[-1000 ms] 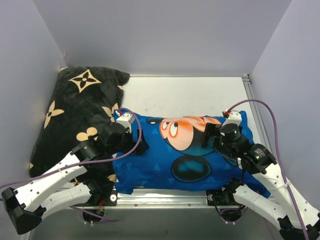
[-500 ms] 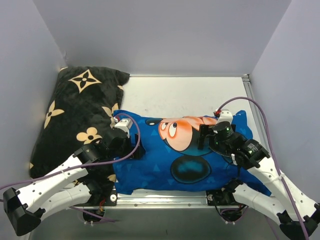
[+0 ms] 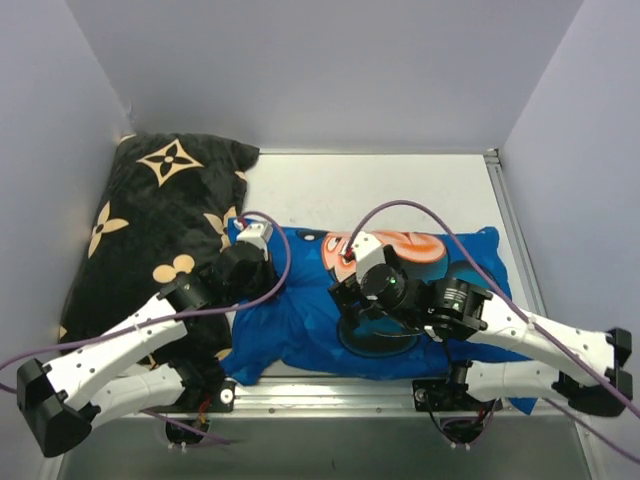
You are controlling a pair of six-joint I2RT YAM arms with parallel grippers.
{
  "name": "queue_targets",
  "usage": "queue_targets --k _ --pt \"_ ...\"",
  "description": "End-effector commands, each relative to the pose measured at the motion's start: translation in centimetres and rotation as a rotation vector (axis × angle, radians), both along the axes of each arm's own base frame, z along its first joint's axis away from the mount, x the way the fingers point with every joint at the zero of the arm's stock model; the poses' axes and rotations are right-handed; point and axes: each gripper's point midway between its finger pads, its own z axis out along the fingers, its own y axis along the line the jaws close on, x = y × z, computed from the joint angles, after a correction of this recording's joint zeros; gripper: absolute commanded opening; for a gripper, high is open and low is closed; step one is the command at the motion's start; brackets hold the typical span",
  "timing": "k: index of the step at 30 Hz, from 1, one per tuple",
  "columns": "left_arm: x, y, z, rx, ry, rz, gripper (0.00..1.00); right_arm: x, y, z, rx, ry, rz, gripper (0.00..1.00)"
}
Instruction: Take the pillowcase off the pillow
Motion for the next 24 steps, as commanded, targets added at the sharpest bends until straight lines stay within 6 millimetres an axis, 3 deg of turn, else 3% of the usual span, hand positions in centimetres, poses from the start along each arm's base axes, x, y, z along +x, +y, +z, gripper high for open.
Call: queue_targets --k 1,7,11,16,17,20,21,22,24 --pt "2.7 -0.4 4.6 -0.068 -0.087 0.09 0.0 -0.6 0.8 0.2 -0.139 -0.139 0.073 1.0" --pt "3.4 -0.3 5.8 -0.072 -0.1 0.106 0.0 -2.2 1.1 -2.6 -0.309 -0.258 0.122 1.0" --pt "3.3 -0.2 6.0 -0.081 -0.098 0.101 0.0 -1.6 0.5 -4.7 -0.425 -0.303 0.082 1.0" --pt "3.1 0.0 6.2 -0.087 -0.1 0.099 0.0 0.2 -0.4 -4.9 -0.477 -0.346 -0.013 0.96" --pt "2.9 0.1 6.3 -0.092 -0.103 0.098 0.0 1.1 -0.9 -4.9 -0.484 -0.33 -0.04 0.93" --pt "2.7 0.1 6.7 -0.104 -0.109 0.091 0.0 2.0 -0.8 -5.3 -0.451 -0.268 -0.024 0.68" --pt "2.6 0.1 6.6 -0.103 -0.108 0.089 0.0 2.3 -0.6 -5.0 -0.425 -0.258 -0.03 0.48" --pt "2.6 0.1 6.6 -0.102 -0.108 0.083 0.0 2.3 -0.4 -5.0 -0.406 -0.23 -0.014 0.38" --pt "2.6 0.1 6.6 -0.099 -0.107 0.078 0.0 3.4 -0.4 -3.1 -0.352 -0.23 -0.036 0.18"
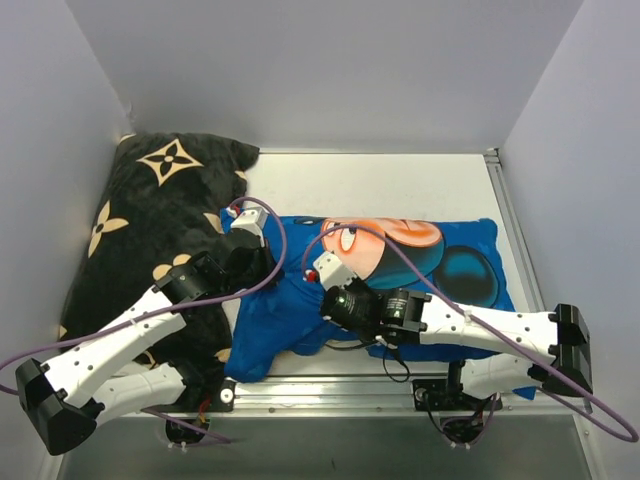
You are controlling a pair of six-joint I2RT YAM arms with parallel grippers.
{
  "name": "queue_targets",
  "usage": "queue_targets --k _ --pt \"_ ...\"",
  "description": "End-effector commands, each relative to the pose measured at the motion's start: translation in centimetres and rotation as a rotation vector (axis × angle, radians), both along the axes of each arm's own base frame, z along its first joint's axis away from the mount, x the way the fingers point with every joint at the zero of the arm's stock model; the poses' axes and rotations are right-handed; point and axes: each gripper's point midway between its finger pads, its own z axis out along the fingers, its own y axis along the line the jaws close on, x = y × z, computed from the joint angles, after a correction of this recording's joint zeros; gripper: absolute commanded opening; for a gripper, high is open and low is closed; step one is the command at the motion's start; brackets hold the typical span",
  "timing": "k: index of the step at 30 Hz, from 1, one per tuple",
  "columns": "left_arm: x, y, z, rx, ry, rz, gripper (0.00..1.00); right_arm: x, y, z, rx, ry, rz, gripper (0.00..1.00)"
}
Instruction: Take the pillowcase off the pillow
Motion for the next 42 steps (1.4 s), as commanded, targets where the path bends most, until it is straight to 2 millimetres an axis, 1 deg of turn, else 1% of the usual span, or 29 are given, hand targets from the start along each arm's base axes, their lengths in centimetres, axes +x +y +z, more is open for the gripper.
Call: queue_targets --k 1,4,5,6,9,10,12,13,15,16,17,19,20,22,23,24,26,27,28,29,30,31,32,34,35,36,38,40,42 --pt "0.6 -0.1 3.5 -0.068 -0.083 0.006 0.0 2.0 -0.6 3.6 0.073 -0.023 -0.023 0.12" --pt "0.8 -0.2 2.9 -0.047 -0.074 0.002 0.0 3.5 -0.4 8.1 0.229 -0.015 -0.028 0.01" --pt "1.0 -0.4 2.4 -0.032 -0.062 0.002 0.0 3.1 0.4 9.1 0.298 0.033 0.018 0.01" --pt "1.2 -0.4 2.2 -0.021 -0.065 0.003 0.0 4.3 0.3 11.4 0.37 0.025 -0.001 0.0" --pt "1.9 -0.6 1.9 0.001 -0.07 0.011 0.03 4.8 1.1 13.5 0.428 0.052 0.03 0.0" --pt "2.1 -0.6 1.8 0.003 -0.073 0.011 0.07 5.2 1.4 15.5 0.466 0.036 0.034 0.0" --pt "2.6 -1.0 2.1 0.009 -0.081 0.004 0.15 5.3 2.4 16.2 0.479 0.059 0.06 0.0" --pt "2.8 -1.2 2.1 0.017 -0.082 -0.003 0.28 5.2 2.8 17.1 0.503 0.06 0.073 0.0" --pt "3.5 -1.5 1.9 0.039 -0.086 -0.008 0.42 4.8 4.0 19.4 0.56 0.067 0.119 0.0" --pt "3.8 -1.7 1.5 0.051 -0.078 -0.011 0.56 5.0 4.4 19.7 0.564 0.072 0.123 0.0" --pt "4.2 -1.8 1.5 0.05 -0.083 -0.009 0.62 5.1 4.7 21.5 0.593 0.05 0.132 0.0" --pt "4.6 -2.4 1.2 0.047 -0.08 -0.024 0.72 5.7 5.1 21.8 0.575 0.046 0.129 0.0" --pt "4.6 -2.6 1.0 0.045 -0.078 -0.034 0.77 6.3 4.9 23.6 0.597 0.013 0.123 0.0" --pt "4.7 -3.0 0.2 0.039 -0.062 -0.041 0.8 7.2 5.2 24.2 0.611 0.03 0.116 0.0" --pt "4.7 -3.1 -0.1 0.035 -0.058 -0.044 0.81 8.8 4.2 24.6 0.646 0.034 0.064 0.0" --pt "4.7 -3.2 -0.3 0.028 -0.051 -0.048 0.82 9.4 4.0 25.8 0.688 0.036 0.061 0.0" --pt "4.4 -3.5 -1.4 0.009 -0.025 -0.071 0.82 11.3 4.5 24.8 0.725 0.113 0.056 0.0" --pt "4.4 -3.6 -1.7 -0.006 -0.013 -0.08 0.83 13.5 3.0 25.1 0.764 0.111 -0.013 0.0" --pt "4.0 -3.8 -2.9 -0.017 0.023 -0.106 0.83 14.9 3.7 23.4 0.775 0.18 -0.018 0.0" --pt "4.0 -4.5 -2.8 -0.078 0.052 -0.149 0.83 15.9 3.6 22.6 0.791 0.213 -0.04 0.0" --pt "3.7 -4.9 -3.2 -0.107 0.076 -0.173 0.83 18.0 2.5 21.8 0.823 0.229 -0.101 0.0" --pt "3.7 -5.0 -4.1 -0.116 0.107 -0.185 0.83 19.5 2.7 19.7 0.821 0.274 -0.131 0.0" --pt "3.7 -5.3 -4.2 -0.134 0.112 -0.2 0.83 20.4 2.6 18.7 0.839 0.305 -0.143 0.0" --pt "3.5 -5.8 -4.5 -0.152 0.138 -0.232 0.83 23.9 1.6 15.7 0.88 0.355 -0.222 0.0" --pt "3.4 -6.0 -4.4 -0.158 0.142 -0.244 0.82 24.9 1.7 15.2 0.909 0.371 -0.221 0.0" --pt "3.3 -6.2 -4.4 -0.164 0.147 -0.254 0.83 26.8 0.8 13.1 0.913 0.393 -0.271 0.0" --pt "3.5 -6.3 -4.0 -0.175 0.143 -0.262 0.84 28.9 0.5 12.0 0.955 0.407 -0.306 0.0" --pt "3.6 -6.4 -3.3 -0.2 0.142 -0.272 0.85 31.3 -0.5 9.4 0.983 0.447 -0.374 0.0" --pt "3.7 -6.6 -2.4 -0.218 0.13 -0.273 0.86 33.1 -0.7 9.5 1.031 0.438 -0.384 0.0"
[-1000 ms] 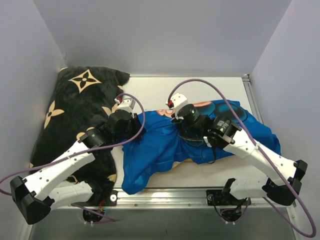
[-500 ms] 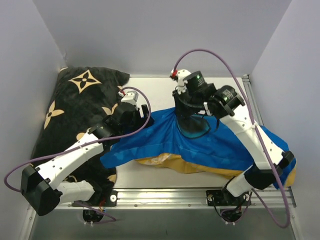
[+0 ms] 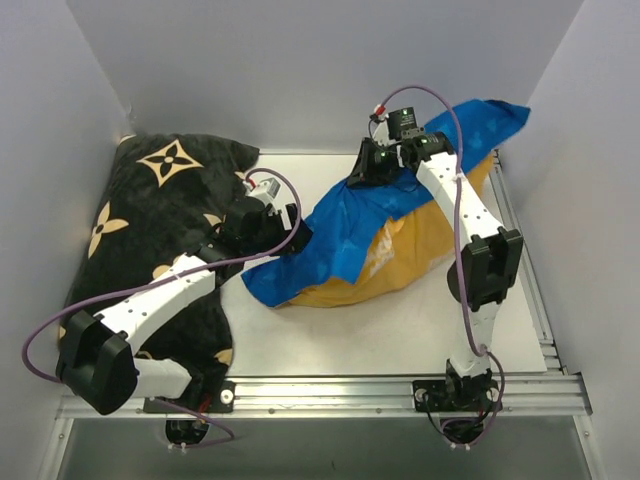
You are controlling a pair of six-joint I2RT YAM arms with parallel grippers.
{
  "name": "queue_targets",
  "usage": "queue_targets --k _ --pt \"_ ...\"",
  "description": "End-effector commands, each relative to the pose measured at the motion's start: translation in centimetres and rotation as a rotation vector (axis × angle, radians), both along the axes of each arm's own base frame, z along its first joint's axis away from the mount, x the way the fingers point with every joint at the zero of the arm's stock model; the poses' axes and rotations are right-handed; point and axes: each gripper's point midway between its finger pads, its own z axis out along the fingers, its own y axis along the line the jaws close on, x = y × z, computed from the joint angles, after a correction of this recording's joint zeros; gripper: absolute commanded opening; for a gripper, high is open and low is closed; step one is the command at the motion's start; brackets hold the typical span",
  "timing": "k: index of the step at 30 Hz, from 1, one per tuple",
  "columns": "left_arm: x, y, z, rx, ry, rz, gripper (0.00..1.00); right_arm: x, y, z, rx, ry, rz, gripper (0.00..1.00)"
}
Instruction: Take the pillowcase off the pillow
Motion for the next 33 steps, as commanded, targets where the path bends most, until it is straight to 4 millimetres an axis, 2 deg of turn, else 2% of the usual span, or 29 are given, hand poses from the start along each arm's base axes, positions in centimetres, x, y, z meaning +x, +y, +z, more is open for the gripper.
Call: queue_targets --k 1,2,3,4,5,6,7,9,10,12,16,17,20,21,23,24,27,29,30,31,33 --pt "-4.6 -1.3 -0.8 -0.014 0.118 -0.209 0.87 9.4 -1.8 2.1 0.115 -0.194 -0.184 0.0" --pt "-4.7 -1.3 -0.5 -0.021 0.122 -0.204 0.87 10.3 -1.8 2.4 0.149 -0.196 -0.206 0.0" --pt "-4.5 -1.2 0.0 -0.023 0.11 -0.199 0.88 11.1 -1.7 1.3 0.161 -0.175 -0.211 0.0" --pt "-4.1 -0.7 0.8 -0.019 0.081 -0.166 0.88 11.6 -1.7 1.1 0.167 -0.173 -0.222 0.0" --pt "-4.0 -0.1 1.1 -0.008 0.077 -0.136 0.89 12.3 -1.7 1.6 0.185 -0.186 -0.234 0.0" --pt "-3.8 0.3 1.7 -0.002 0.053 -0.108 0.9 12.7 -1.6 1.4 0.189 -0.185 -0.238 0.0" --pt "-3.2 1.9 2.9 0.022 0.002 -0.026 0.9 13.3 -1.4 0.1 0.186 -0.167 -0.248 0.0" --pt "-2.7 3.7 4.4 0.048 -0.059 0.069 0.93 14.3 -0.9 -0.6 0.205 -0.156 -0.258 0.0" --pt "-2.9 4.8 6.1 0.04 -0.113 0.114 0.97 14.5 -0.9 -0.7 0.213 -0.154 -0.261 0.0" --pt "-3.0 6.8 8.0 0.07 -0.195 0.207 0.98 14.9 -0.3 -1.5 0.218 -0.152 -0.265 0.0" --pt "-3.8 7.4 9.3 0.127 -0.286 0.254 0.97 15.4 0.6 -2.3 0.222 -0.163 -0.264 0.0" --pt "-3.9 7.0 9.3 0.149 -0.298 0.244 0.97 15.5 0.8 -2.3 0.229 -0.163 -0.264 0.0" --pt "-2.8 6.3 7.3 0.223 -0.272 0.25 0.97 15.1 1.6 -3.3 0.229 -0.131 -0.271 0.0" --pt "-2.0 6.0 6.1 0.261 -0.257 0.26 0.97 15.1 1.6 -3.8 0.224 -0.121 -0.282 0.0" --pt "-0.6 4.7 6.1 0.259 -0.283 0.25 0.97 14.8 2.0 -4.7 0.216 -0.097 -0.288 0.04" --pt "0.3 3.6 5.2 0.283 -0.27 0.234 0.97 14.8 2.2 -5.5 0.211 -0.081 -0.291 0.04" --pt "2.6 1.7 4.5 0.326 -0.259 0.227 0.97 14.1 3.0 -6.8 0.193 -0.056 -0.271 0.07" --pt "4.2 2.4 3.7 0.348 -0.22 0.264 0.97 13.3 3.5 -7.4 0.16 -0.055 -0.248 0.11" --pt "5.1 2.5 2.6 0.366 -0.185 0.275 0.97 13.0 3.5 -7.2 0.147 -0.061 -0.24 0.13" --pt "5.8 3.0 2.9 0.356 -0.17 0.294 0.97 12.8 3.6 -7.3 0.127 -0.065 -0.237 0.19" --pt "7.3 4.1 2.4 0.33 -0.127 0.333 0.84 12.2 4.0 -7.5 0.095 -0.066 -0.205 0.25"
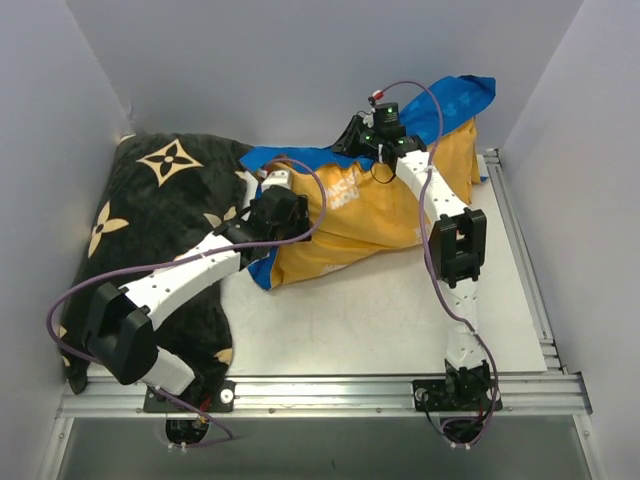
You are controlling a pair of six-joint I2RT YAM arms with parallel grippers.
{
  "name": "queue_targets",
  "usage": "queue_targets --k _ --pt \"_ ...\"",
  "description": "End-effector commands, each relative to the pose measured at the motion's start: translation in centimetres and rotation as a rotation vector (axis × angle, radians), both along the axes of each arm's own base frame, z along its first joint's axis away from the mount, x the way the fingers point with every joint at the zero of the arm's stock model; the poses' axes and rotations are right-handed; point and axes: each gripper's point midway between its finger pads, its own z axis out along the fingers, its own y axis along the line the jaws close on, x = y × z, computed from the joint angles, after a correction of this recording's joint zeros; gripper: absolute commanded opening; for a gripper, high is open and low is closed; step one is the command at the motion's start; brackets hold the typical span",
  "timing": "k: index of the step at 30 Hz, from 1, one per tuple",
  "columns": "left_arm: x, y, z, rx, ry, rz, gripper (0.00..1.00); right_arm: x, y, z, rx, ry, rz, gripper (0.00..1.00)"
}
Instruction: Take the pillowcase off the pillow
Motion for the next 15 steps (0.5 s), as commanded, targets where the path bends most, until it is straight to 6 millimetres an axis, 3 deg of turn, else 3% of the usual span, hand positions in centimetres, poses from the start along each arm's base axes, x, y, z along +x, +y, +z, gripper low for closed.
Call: queue_targets --k 1,2,3,5,6,9,11,15 --pt "3.9 1.9 3.9 -0.094 -0.061 0.102 0.77 -2.2 0.0 -5.0 -0.131 0.125 0.014 0.29" --pt "4.8 2.8 4.1 -0.102 -0.059 0.129 0.7 -2.3 -0.1 -5.2 -0.14 0.134 0.019 0.31" --pt "5.3 3.1 3.7 -0.095 -0.046 0.14 0.53 -2.4 0.1 -5.4 -0.152 0.135 0.029 0.32" --pt "6.6 4.4 5.0 -0.092 -0.046 0.175 0.35 -2.9 -0.4 -6.2 -0.184 0.163 0.029 0.38" --pt "7.0 4.6 4.9 -0.087 -0.037 0.18 0.21 -3.3 -0.6 -6.7 -0.208 0.169 0.041 0.39" --pt "8.4 6.7 5.7 -0.076 -0.027 0.222 0.13 -4.7 -0.7 -7.0 -0.273 0.173 0.058 0.43" --pt "9.0 7.5 6.3 -0.081 -0.025 0.233 0.12 -5.7 -1.1 -7.6 -0.321 0.174 0.077 0.49" --pt "11.2 10.9 6.1 -0.079 0.011 0.302 0.02 -7.1 -0.2 -4.7 -0.3 0.138 0.143 0.61"
